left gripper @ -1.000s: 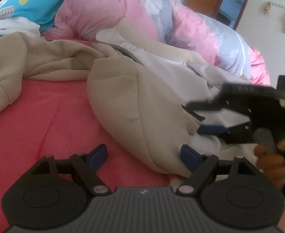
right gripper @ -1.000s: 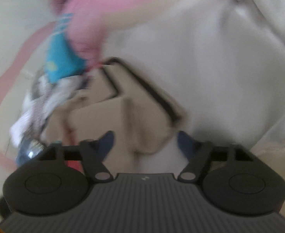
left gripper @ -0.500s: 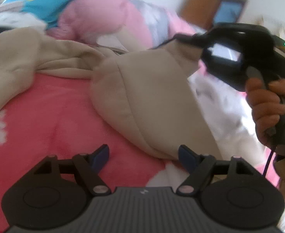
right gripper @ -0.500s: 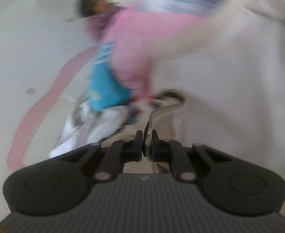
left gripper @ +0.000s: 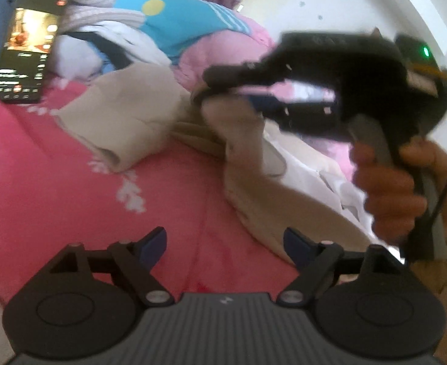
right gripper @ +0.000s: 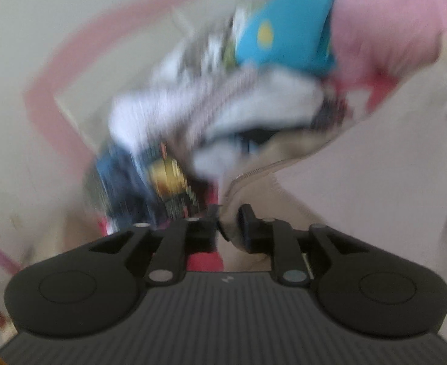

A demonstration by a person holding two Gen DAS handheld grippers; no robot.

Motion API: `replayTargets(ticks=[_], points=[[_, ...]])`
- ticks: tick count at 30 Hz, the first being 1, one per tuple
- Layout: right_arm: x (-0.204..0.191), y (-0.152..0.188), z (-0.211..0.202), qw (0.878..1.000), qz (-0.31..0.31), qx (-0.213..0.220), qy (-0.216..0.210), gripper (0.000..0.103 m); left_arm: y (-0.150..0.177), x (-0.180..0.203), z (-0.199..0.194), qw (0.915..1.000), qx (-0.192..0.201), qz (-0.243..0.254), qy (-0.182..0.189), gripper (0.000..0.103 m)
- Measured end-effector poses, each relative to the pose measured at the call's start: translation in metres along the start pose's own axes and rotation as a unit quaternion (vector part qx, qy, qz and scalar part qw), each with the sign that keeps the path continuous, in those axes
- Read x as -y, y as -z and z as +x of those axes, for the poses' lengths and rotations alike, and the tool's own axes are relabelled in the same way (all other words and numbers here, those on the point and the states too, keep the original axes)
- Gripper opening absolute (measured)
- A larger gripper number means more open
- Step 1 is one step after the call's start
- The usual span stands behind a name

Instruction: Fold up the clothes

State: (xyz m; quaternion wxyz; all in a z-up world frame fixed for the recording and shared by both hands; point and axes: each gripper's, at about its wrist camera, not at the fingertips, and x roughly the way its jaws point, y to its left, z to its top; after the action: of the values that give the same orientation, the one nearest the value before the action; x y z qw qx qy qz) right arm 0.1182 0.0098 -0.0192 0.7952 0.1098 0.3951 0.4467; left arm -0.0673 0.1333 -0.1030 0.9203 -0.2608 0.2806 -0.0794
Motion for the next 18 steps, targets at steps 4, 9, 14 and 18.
replayTargets(ticks=[4, 9, 14, 18], points=[[-0.005, 0.017, -0.026, 1.000, 0.006, 0.014, -0.014, 0.051, -0.010, -0.009, -0.004, 0.9995, 0.015, -0.025, 0.006, 0.089], [0.018, 0.041, -0.106, 0.994, 0.042, 0.102, -0.001, 0.065, -0.016, 0.000, 0.007, 0.9996, 0.018, -0.017, 0.012, 0.091], [0.042, 0.087, -0.150, 0.989, 0.037, 0.126, 0.073, 0.066, -0.015, 0.007, 0.032, 1.0000, 0.000, -0.005, 0.003, 0.090], [0.023, 0.106, -0.129, 0.986, -0.072, 0.080, 0.125, 0.066, -0.014, 0.016, 0.045, 0.9995, -0.008, 0.014, -0.026, 0.061]])
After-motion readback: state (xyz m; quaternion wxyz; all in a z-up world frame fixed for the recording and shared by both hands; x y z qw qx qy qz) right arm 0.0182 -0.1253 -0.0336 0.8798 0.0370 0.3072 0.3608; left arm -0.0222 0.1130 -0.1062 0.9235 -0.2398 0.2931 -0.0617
